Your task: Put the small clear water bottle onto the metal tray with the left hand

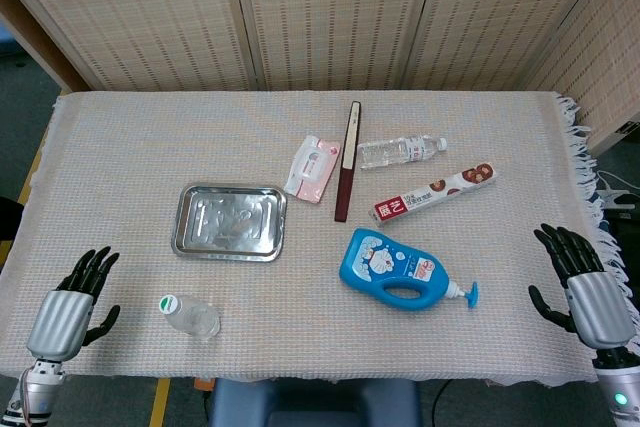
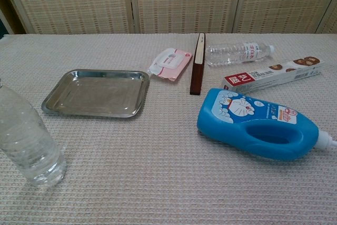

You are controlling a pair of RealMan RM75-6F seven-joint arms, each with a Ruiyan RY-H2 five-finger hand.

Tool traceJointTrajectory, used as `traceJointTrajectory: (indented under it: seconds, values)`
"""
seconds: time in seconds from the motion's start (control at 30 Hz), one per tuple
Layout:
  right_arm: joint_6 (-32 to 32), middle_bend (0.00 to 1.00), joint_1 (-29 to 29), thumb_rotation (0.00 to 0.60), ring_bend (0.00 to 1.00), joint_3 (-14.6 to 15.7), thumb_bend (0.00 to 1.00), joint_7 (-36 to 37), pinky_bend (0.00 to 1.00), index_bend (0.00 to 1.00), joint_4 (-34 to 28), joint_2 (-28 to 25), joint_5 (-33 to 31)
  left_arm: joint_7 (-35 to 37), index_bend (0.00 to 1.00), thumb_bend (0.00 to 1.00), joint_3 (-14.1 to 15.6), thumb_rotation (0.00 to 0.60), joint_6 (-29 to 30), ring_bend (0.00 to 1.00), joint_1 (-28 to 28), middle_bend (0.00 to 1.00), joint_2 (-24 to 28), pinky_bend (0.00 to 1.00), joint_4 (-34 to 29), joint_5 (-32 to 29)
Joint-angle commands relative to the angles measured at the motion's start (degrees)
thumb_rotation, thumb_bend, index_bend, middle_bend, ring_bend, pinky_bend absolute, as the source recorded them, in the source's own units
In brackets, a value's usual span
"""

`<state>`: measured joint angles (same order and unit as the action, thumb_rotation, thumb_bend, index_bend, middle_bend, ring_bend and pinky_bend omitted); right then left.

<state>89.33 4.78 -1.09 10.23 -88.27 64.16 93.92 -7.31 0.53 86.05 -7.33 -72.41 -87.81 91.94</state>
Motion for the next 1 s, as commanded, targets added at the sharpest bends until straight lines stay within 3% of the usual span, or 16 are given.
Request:
traceJointTrajectory:
  seconds: [0.03,0.27,0.37,0.53,0.67,0.87,1.0]
  values:
    - [0.0,0.03,-0.02,0.6,0.0,0.12,0.15,0.04,0.09,0.07,-0.07,-0.06,0.19,0.43,0.0,0.38,0.04,0.6,-0.51,0.0,-0.05,0.0,0.01,0.34,-0.08,-0.38]
    - [-0.24,0.03,0.02,0.6,0.0,0.23,0.15,0.03,0.09,0.07,-0.17,-0.12,0.28,2.2,0.0,0.38,-0.15,0.6,-1.61,0.0,-0.23,0.0,0.59,0.34,-0.65,-1.46]
    - [-0.38,0.03,0.03,0.6,0.0,0.03,0.15,-0.45,0.09,0.07,-0.11,0.16,-0.14,-1.86,0.0,0.38,-0.59,0.6,-1.86,0.0,0.28,0.0,0.98,0.34,-0.85,-3.5]
    - [-0.79,0.03,0.13,0.6,0.0,0.46,0.15,-0.66,0.09,0.07,-0.2,0.06,0.37,-9.18,0.0,0.38,-0.82,0.6,-4.92,0.0,0.91,0.0,4.07,0.33,-6.1,-9.52]
    - [-0.58,0.03,0.02,0.6,0.0,0.52,0.15,-0.25,0.09,0.07,-0.29,0.03,0.46,-10.54,0.0,0.38,-1.07,0.6,-9.05,0.0,0.43,0.0,7.69,0.33,-11.3,-14.99]
    - [-1.55,0.03,0.31,0.6,0.0,1.32,0.15,-0.31,0.09,0.07,-0.17,-0.14,1.26,-1.5,0.0,0.38,-0.81,0.6,-21.43,0.0,-3.35,0.0,16.7,0.33,-19.37,-19.85]
    - [-1.35,0.03,0.35,0.6,0.0,1.58,0.15,0.26,0.09,0.07,-0.3,-0.52,1.91,2.88,0.0,0.38,-0.45,0.6,-24.39,0.0,-4.53,0.0,20.66,0.29,-22.16,-18.45]
